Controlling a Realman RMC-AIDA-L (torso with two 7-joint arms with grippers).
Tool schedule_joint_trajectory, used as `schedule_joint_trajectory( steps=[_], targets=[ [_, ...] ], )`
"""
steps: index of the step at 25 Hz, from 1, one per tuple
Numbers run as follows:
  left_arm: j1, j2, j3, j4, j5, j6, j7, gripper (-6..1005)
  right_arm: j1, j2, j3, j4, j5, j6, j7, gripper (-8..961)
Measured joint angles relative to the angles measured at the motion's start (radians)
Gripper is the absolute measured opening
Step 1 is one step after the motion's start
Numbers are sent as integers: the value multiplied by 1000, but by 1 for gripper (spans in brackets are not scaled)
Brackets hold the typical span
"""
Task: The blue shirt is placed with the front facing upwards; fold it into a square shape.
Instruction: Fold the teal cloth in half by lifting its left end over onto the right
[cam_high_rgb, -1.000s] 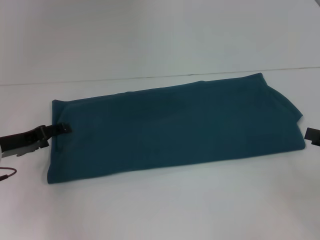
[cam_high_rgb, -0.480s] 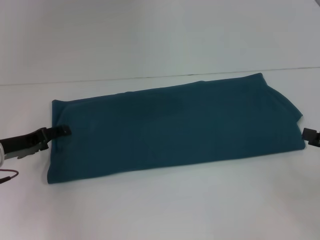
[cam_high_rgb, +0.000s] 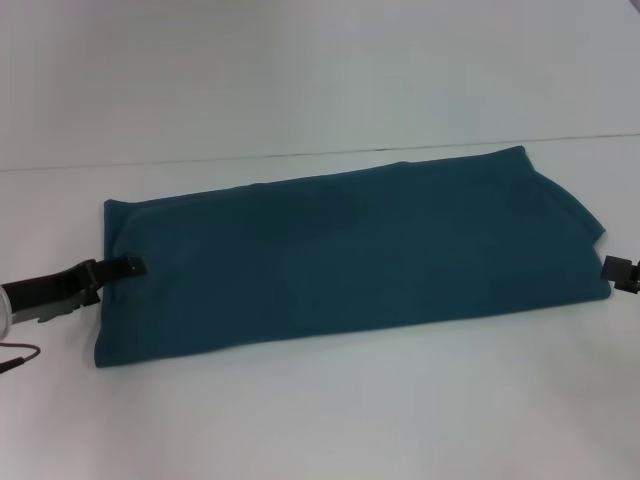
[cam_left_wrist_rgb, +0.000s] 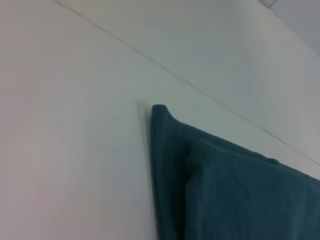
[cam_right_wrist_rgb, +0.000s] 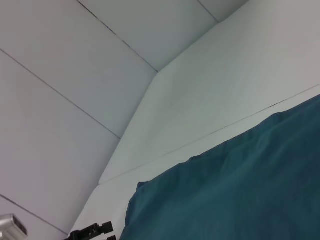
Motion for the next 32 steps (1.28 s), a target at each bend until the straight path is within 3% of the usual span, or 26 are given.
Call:
schedule_joint_trajectory(
  steps=[15,23,32],
  targets=[
    [-11,-3,51,-20,-1,-8,-22,947,0,0,0,0,0,-6,3,882],
    [-83,-11,116,-61,-2,-4,-41,947,2,0,-1,0,0,-10,3,883],
    [-106,-24,152,-27,-7,9,-53,779,-3,-2,10,0,1,-24,1,884]
  ],
)
